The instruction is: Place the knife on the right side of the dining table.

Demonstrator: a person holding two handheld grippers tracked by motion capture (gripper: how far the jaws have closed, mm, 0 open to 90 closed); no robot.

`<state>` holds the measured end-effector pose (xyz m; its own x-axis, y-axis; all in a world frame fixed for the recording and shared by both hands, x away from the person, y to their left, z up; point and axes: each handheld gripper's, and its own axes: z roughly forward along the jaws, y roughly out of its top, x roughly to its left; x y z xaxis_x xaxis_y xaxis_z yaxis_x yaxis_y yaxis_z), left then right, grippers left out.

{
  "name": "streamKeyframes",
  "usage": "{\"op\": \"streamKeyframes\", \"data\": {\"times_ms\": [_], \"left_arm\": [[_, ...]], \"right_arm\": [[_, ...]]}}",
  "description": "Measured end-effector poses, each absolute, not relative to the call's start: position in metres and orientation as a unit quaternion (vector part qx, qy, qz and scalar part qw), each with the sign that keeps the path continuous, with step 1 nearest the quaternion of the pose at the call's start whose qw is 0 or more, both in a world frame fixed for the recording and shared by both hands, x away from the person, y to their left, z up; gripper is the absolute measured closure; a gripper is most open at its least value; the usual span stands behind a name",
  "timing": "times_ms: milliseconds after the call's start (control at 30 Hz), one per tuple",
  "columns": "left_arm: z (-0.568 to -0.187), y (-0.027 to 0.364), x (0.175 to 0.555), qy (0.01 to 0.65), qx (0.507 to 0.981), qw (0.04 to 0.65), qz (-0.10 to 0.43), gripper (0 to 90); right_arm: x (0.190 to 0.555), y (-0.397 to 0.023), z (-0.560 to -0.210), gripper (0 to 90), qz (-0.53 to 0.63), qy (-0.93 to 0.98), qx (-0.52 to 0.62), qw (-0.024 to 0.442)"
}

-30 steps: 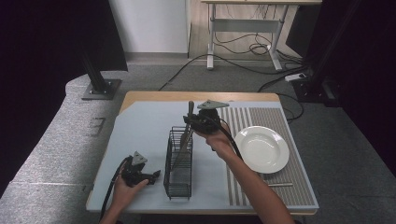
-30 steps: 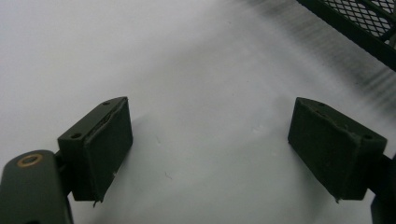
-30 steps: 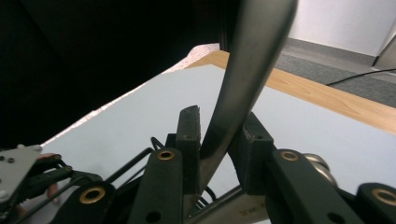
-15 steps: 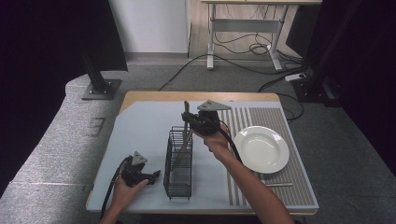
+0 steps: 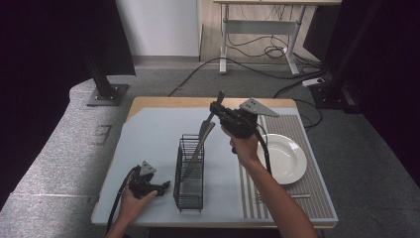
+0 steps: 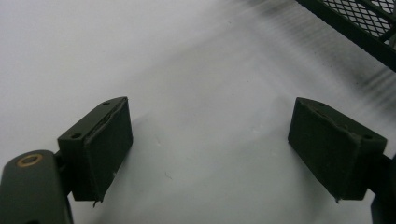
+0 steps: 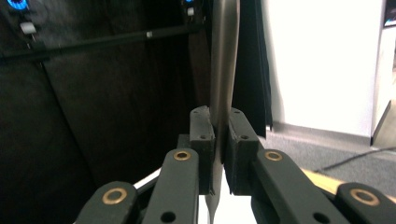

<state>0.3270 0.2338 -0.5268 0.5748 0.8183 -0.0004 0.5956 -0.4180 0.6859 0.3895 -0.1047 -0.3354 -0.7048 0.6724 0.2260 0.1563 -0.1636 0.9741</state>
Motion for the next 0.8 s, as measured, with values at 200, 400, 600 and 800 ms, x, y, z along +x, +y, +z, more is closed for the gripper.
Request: {"op": "streamKeyframes", "data": {"times_ms": [200, 400, 600, 800], "left_arm": [[-0.527, 0.234, 0.327, 0.428, 0.825, 0.328, 0.170, 13.1], [-0.527, 0.234, 0.327, 0.429, 0.824, 0.328, 0.170, 13.1], [-0.527, 0.234, 0.327, 0.429, 0.824, 0.328, 0.170, 13.1], [-0.527, 0.234, 0.327, 0.429, 0.825, 0.328, 0.169, 13.1]], "right_arm": [[0.379, -0.130, -0.327, 83.4, 0.706, 0.594, 0.329, 0.201], [0.376, -0.149, -0.329, 83.4, 0.707, 0.587, 0.338, 0.204], [0.384, -0.158, -0.344, 83.4, 0.687, 0.595, 0.362, 0.208], [0.398, -0.163, -0.370, 83.3, 0.665, 0.602, 0.389, 0.212]]}}
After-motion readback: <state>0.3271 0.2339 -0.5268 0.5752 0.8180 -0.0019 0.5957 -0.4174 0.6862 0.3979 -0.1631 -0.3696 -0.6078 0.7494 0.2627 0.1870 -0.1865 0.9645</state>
